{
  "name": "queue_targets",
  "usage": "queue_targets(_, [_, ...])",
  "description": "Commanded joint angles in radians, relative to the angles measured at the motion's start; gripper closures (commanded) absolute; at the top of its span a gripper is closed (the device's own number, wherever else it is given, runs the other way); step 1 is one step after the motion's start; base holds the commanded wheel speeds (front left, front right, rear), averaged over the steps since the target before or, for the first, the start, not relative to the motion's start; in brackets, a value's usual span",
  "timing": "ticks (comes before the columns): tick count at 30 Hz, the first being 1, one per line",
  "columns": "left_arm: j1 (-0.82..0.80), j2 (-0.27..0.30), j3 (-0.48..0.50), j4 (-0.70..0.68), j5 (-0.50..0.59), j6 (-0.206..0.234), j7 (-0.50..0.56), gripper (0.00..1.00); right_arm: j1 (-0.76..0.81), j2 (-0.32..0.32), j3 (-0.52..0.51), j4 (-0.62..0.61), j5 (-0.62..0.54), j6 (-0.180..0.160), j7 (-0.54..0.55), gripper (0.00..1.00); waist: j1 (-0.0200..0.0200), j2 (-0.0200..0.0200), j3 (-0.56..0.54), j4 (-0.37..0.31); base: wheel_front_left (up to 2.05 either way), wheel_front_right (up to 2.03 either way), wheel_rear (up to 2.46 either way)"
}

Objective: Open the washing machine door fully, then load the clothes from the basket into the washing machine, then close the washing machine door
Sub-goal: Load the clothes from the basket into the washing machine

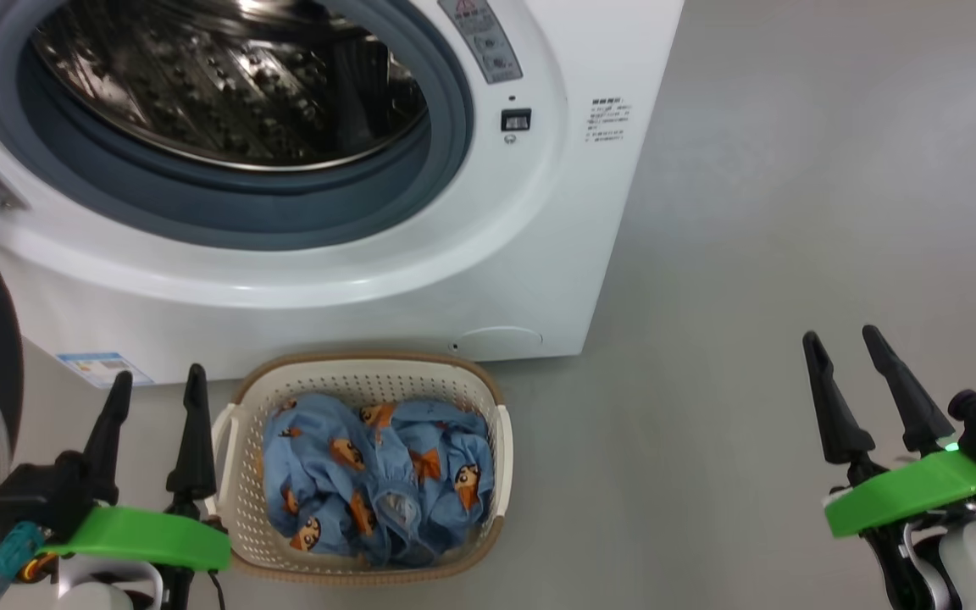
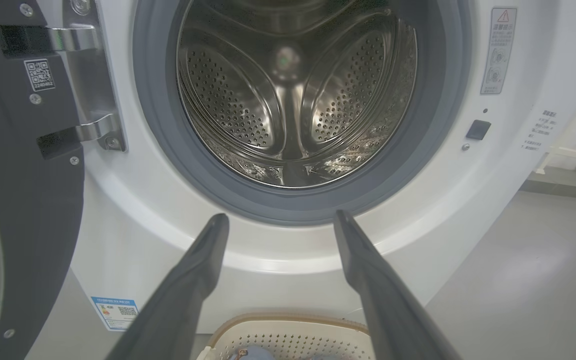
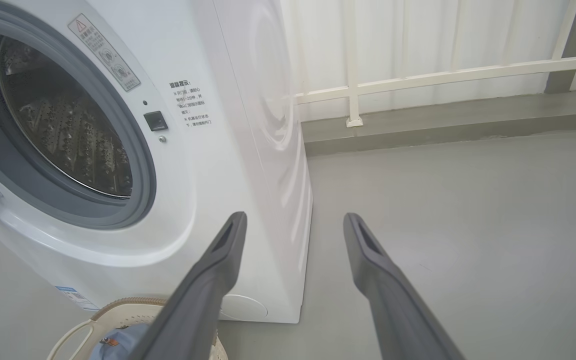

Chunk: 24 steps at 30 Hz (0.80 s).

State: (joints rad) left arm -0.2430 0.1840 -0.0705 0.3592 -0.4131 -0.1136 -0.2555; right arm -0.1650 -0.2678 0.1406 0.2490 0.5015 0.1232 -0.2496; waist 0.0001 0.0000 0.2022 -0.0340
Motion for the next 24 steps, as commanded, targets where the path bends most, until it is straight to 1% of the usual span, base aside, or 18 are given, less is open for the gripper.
queue_targets(1, [-0.040, 0.021, 0.028, -0.011, 0.012, 0.000, -0.006, 0.00, -0.041, -0.011, 0.010, -0.027, -0.005, 0.008, -0.012, 0.00, -0.0001, 0.0000, 0.041, -0.006, 0.00, 0.00, 0.00])
queue_targets(13, [-0.115, 0.025, -0.005, 0.074, 0.011, -0.008, -0.006, 0.00, -0.100, 0.012, 0.017, -0.035, -0.014, 0.008, -0.012, 0.00, -0.0001, 0.0000, 0.165, -0.027, 0.00, 0.00, 0.00])
queue_targets(24, [-0.225, 0.033, -0.076, 0.271, 0.008, -0.014, 0.015, 0.00, -0.158, 0.041, 0.029, -0.049, -0.029, 0.008, -0.012, 0.00, -0.0001, 0.0000, 0.277, -0.048, 0.00, 0.00, 0.00])
